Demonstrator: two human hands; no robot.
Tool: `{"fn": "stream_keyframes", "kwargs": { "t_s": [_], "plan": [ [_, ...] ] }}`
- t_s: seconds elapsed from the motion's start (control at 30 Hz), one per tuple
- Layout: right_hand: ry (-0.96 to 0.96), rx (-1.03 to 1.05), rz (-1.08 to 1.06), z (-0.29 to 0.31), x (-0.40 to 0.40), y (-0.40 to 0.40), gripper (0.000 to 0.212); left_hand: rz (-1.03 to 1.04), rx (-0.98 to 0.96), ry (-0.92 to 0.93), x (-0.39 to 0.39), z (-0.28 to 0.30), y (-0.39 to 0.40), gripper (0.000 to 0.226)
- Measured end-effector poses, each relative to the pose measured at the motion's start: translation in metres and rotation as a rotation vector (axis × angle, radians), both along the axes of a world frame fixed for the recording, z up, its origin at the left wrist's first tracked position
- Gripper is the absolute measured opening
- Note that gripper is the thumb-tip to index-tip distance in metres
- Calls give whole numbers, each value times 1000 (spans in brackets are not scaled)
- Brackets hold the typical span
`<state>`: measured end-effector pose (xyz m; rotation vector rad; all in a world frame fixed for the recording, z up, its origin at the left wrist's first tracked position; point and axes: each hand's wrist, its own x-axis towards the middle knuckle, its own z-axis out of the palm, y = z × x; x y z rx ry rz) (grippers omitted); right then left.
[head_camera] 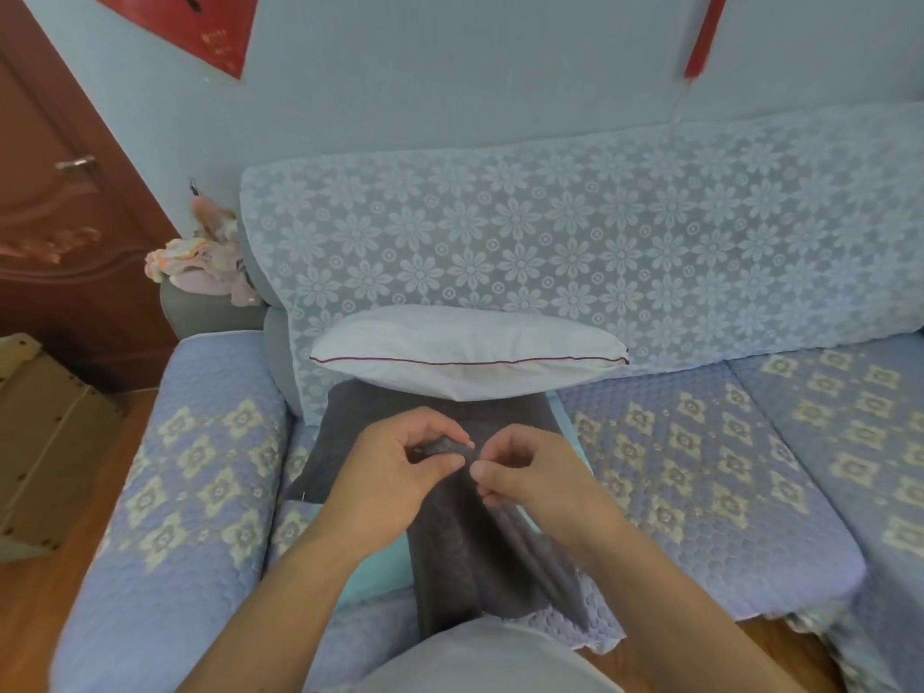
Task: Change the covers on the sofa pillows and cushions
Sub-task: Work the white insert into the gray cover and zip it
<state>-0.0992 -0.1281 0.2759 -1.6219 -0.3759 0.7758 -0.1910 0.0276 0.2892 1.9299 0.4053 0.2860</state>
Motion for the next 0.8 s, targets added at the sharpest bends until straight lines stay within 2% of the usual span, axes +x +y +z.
{"fn": "stream_keyframes", "kwargs": {
  "t_s": [0.13, 0.2, 0.27, 0.33, 0.37, 0.4, 0.47, 0.53, 0.57, 0.63, 0.7, 0.8],
  "plan": [
    [-97, -98, 84, -1, 4, -6, 3, 16, 2, 32, -2, 3, -5, 25],
    [-273, -190, 66, 0, 1, -7, 9, 37, 29, 36, -1, 4, -6, 26],
    [-530, -335, 36, -1, -1, -7, 16, 34, 95, 43, -1, 3, -8, 27],
    [-634, -378, 52, 2, -4, -6, 16, 30, 182, 56, -2, 3, -9, 27],
    [-573, -347, 62, 3, -4, -6, 15, 26, 219, 56, -2, 4, -9, 26],
    [-432, -280, 53, 5, -5, -6, 14, 20, 246, 46, -3, 6, -9, 26],
    [-31, -119, 19, 8, -3, -9, 13, 14, 270, 19, -3, 8, -8, 25],
    [248, -61, 18, 4, 2, -11, 17, 22, 271, -12, -3, 8, -10, 25],
    [290, -85, 19, -2, 8, -13, 19, 38, 257, -27, -3, 8, -12, 25],
    [250, -222, -27, -21, 25, -16, 18, 124, 150, -75, -3, 7, -11, 24],
    [200, -375, -168, -49, 46, -27, 10, 257, 5, -141, -4, 6, -1, 22],
    [166, -541, -389, -85, 72, -57, 4, 405, -26, -186, -7, 3, 24, 22]
  ]
}}
